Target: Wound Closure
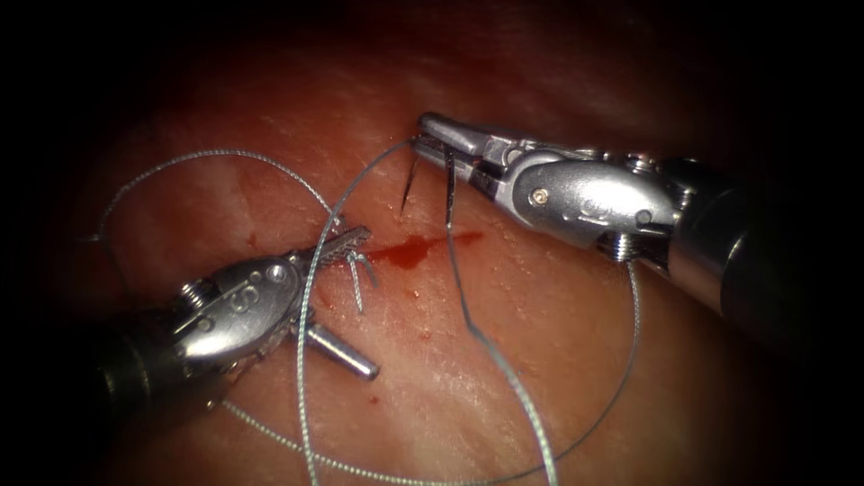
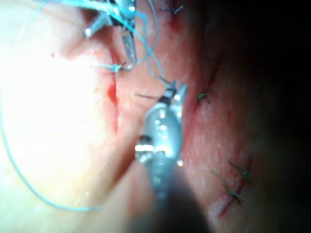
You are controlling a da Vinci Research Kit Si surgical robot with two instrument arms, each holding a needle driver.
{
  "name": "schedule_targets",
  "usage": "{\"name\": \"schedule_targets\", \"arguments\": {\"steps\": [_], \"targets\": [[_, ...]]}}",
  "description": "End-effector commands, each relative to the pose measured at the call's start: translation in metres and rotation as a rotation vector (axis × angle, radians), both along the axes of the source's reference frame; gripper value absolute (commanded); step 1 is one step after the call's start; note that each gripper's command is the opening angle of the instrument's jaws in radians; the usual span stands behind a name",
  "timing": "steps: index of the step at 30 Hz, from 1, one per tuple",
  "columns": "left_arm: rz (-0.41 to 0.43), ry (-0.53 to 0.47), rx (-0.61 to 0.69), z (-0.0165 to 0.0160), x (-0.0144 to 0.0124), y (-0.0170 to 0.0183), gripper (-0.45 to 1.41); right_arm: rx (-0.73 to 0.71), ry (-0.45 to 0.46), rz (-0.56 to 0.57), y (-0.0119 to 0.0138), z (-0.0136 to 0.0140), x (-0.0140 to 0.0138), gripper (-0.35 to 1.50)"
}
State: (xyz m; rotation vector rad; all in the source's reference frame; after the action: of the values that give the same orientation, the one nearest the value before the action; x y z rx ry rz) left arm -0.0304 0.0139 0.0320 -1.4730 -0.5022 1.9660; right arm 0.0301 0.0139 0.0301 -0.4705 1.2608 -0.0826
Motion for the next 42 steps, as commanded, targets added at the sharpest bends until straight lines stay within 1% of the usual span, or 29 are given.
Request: {"name": "schedule_targets", "arguments": {"steps": [1,7,13,19,25,31,36,42], "targets": [[0.003,-0.004,-0.001,0.0006,-0.0005,0.0001,1.03,-0.017,-0.005,-0.007,0.0008,0.0004,0.0006,-0.35],[0.008,-0.001,-0.001,0.0007,-0.0007,0.0,1.01,-0.062,-0.012,-0.025,0.0004,0.0011,0.001,-0.35],[0.025,0.008,-0.008,0.0012,-0.0011,-0.0004,0.96,-0.076,0.01,-0.053,0.0001,0.002,0.0018,-0.35],[0.069,0.055,0.012,0.0029,-0.0014,-0.0008,0.84,-0.086,0.024,-0.057,0.0,0.002,0.0022,-0.35],[0.088,0.092,0.025,0.005,-0.0021,-0.002,0.84,-0.101,0.023,-0.052,0.0005,0.0016,0.0021,-0.35],[0.085,0.092,0.03,0.005,-0.0023,-0.002,0.84,-0.107,0.018,-0.056,-0.0003,0.0022,0.0023,-0.35],[0.086,0.092,0.03,0.005,-0.0022,-0.002,0.84,-0.107,0.015,-0.058,-0.0002,0.0025,0.0024,-0.35],[0.085,0.091,0.036,0.005,-0.0024,-0.002,0.84,-0.108,0.0,-0.086,-0.0009,0.0028,0.0024,-0.35]]}}
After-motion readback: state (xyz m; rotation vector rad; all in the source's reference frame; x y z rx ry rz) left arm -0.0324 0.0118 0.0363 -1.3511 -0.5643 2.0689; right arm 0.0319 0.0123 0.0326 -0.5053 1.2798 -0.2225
